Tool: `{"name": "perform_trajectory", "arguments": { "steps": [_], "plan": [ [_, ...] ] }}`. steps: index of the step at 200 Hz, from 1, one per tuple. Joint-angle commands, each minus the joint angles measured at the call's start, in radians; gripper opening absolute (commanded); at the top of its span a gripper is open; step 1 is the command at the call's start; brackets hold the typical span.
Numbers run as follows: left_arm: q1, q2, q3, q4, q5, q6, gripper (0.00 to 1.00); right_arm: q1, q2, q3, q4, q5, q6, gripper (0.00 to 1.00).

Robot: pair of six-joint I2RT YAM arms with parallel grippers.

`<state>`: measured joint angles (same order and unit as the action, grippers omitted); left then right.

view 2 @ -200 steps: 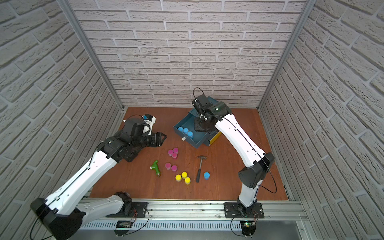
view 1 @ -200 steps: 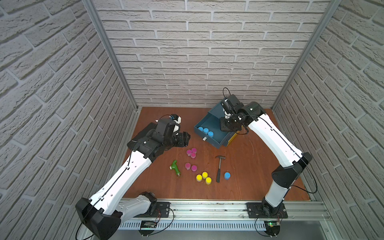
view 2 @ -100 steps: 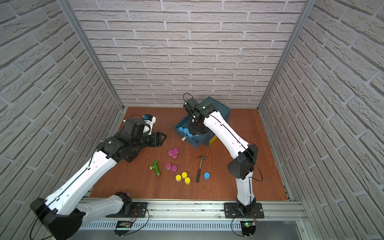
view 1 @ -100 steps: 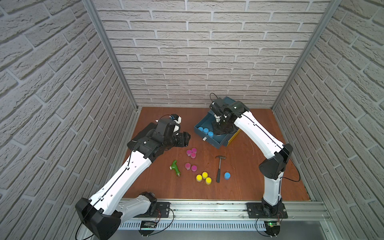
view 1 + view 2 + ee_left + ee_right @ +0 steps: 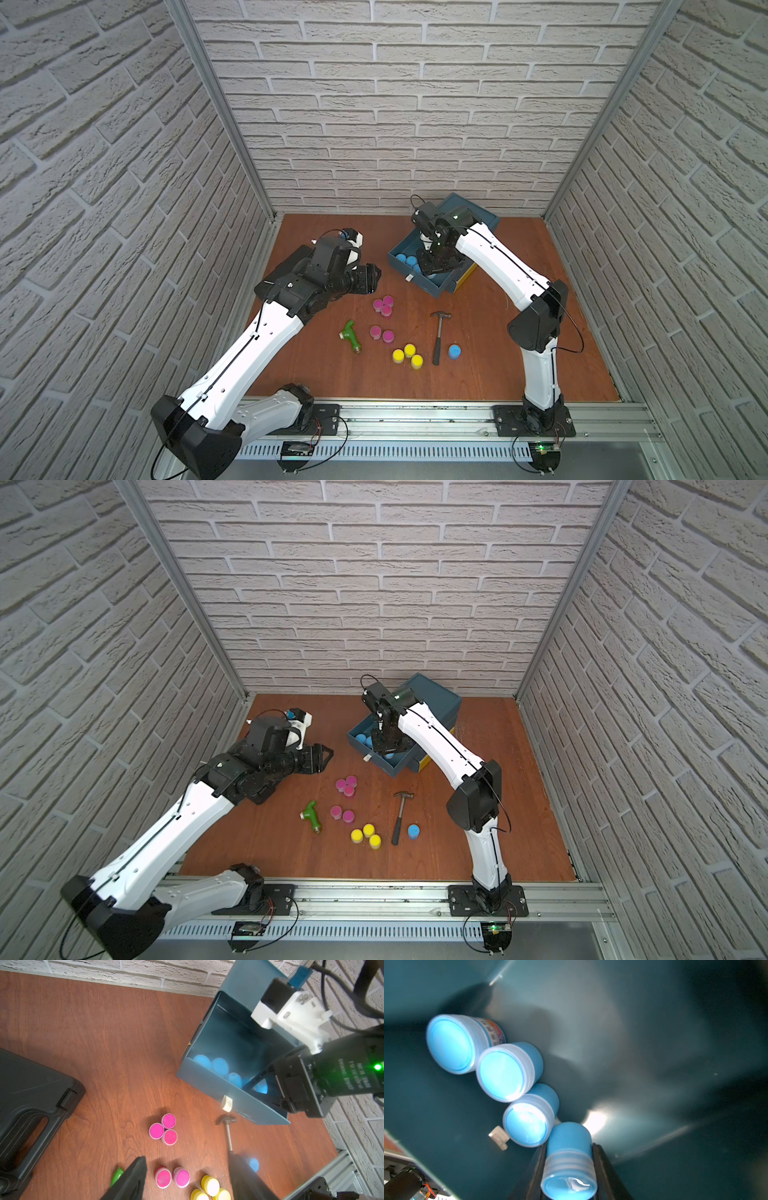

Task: Put the paint cans in the drawer according to color
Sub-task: Place the paint can in the drawer.

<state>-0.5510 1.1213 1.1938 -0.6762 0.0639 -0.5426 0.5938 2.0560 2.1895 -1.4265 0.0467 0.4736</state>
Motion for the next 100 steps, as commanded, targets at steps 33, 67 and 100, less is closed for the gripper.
{"name": "perform_trajectory", "arguments": {
  "steps": [33,67,100],
  "plan": [
    [-0.007,-0.010,0.030,0.026,-0.009,0.008,0.68,0.004,-0.005,-0.028,0.026,-0.026,-0.010,0.44],
    [-0.008,-0.011,0.030,0.027,-0.007,0.007,0.68,0.002,-0.011,-0.028,0.027,-0.027,-0.008,0.54],
    [-0.009,-0.010,0.030,0.028,-0.009,0.007,0.68,0.000,-0.028,-0.022,0.029,-0.019,0.000,0.55]
  ]
}}
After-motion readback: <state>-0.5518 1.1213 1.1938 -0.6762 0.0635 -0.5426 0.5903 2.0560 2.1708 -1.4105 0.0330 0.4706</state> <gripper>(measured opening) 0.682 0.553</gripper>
